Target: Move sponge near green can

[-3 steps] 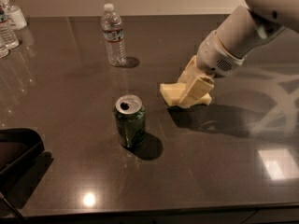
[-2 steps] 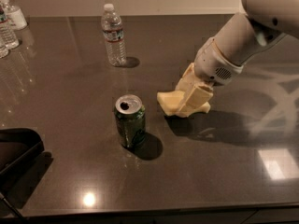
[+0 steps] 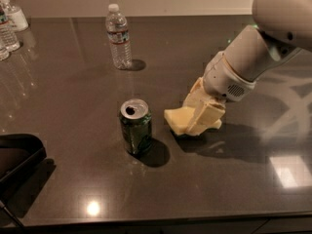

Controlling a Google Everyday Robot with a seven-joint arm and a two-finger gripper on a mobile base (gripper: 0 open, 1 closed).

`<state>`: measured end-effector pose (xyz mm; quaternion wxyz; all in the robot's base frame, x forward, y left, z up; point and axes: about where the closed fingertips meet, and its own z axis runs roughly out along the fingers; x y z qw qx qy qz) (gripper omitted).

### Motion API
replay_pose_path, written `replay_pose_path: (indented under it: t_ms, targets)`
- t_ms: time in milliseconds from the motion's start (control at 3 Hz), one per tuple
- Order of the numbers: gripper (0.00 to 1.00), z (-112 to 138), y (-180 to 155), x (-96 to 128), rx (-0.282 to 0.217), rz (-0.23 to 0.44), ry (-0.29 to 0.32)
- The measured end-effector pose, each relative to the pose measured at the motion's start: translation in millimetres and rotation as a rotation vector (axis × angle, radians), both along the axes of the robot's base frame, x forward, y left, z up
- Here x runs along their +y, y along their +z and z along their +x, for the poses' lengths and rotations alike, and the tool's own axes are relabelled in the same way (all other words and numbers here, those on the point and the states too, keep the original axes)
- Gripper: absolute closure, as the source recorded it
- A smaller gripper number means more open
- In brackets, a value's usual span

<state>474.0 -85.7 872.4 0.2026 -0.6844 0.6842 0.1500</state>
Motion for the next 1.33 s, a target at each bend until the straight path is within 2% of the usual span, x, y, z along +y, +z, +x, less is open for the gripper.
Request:
replay_pose_path:
  t_ms: [667,1000,1333]
  targets:
    - [0.13,11.3,-2.4,-8.0,-0.012,0.029,0.091]
    - [0.0,11.5,-1.7,-7.1,-0.015,0.029,0.097]
    - [0.0,11.4,-1.6,-7.0,-0.015,0.029,0.097]
